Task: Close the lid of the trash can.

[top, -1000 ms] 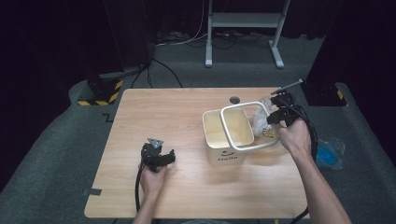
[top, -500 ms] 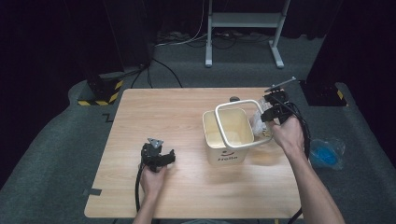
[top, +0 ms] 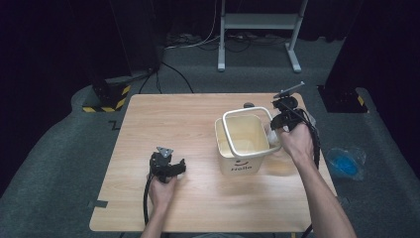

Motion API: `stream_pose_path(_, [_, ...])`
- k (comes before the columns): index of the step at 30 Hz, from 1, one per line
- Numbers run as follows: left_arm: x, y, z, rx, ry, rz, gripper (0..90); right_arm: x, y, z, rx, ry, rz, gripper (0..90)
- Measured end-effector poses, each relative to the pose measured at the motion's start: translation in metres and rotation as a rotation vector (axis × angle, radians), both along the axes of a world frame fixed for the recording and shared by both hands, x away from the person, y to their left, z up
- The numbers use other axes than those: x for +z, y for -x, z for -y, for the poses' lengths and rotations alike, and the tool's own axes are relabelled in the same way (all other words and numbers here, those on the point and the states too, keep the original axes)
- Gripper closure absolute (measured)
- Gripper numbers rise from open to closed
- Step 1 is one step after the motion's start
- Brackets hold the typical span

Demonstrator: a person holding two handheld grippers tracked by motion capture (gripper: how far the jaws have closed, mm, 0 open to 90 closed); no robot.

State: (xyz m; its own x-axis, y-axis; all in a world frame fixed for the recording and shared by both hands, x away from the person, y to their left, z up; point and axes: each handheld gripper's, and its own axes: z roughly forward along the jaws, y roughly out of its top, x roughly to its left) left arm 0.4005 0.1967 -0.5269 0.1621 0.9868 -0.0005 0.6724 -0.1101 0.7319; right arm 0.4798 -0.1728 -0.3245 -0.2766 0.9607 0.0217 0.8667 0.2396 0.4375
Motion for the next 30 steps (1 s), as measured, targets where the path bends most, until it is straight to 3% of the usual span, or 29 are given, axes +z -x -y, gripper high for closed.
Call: stream_pose_path(30, [0.000, 0.000, 0.000, -0.001, 0.002, -0.001, 18.9, -0.008, -0.005, -0.022, -0.008, 0.034, -0.017, 81.5])
